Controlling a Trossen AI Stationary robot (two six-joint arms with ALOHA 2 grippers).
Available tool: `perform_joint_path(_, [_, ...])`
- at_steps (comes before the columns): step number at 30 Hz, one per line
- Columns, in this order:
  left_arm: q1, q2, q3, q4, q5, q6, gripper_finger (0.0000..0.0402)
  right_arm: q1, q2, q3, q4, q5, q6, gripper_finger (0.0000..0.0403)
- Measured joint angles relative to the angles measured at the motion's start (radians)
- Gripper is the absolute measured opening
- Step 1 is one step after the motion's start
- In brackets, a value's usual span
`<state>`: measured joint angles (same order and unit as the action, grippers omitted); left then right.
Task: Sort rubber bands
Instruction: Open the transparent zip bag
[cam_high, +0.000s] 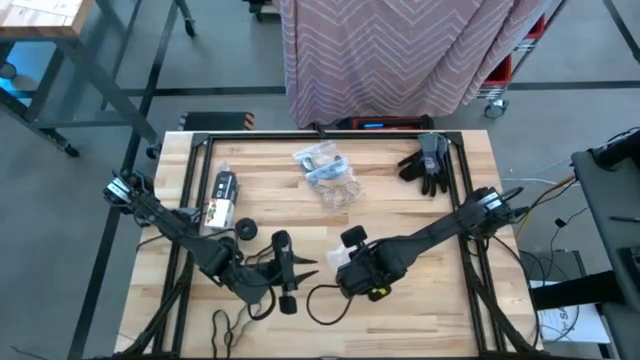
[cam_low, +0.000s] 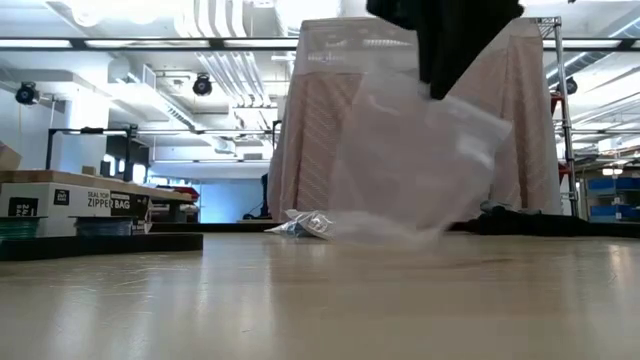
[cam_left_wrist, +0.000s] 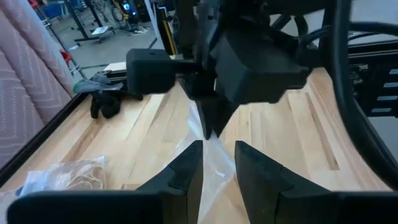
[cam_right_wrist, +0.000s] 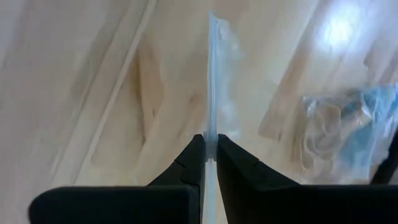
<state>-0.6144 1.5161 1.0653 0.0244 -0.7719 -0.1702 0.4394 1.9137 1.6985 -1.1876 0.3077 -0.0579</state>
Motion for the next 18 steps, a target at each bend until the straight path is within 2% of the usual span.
perform_joint_path(9, [0.005,0.057,0.0,0.001,0.057,-0.024,0.0094,0.0,0.022,0.035,-0.008,0.004,-0.039,0.0018])
perform_joint_path(18, [0.053,0.153,0.0,0.152,0.058,0.027,0.0139,-0.023,0.02,0.063,-0.006,0.006,0.026,0.0018])
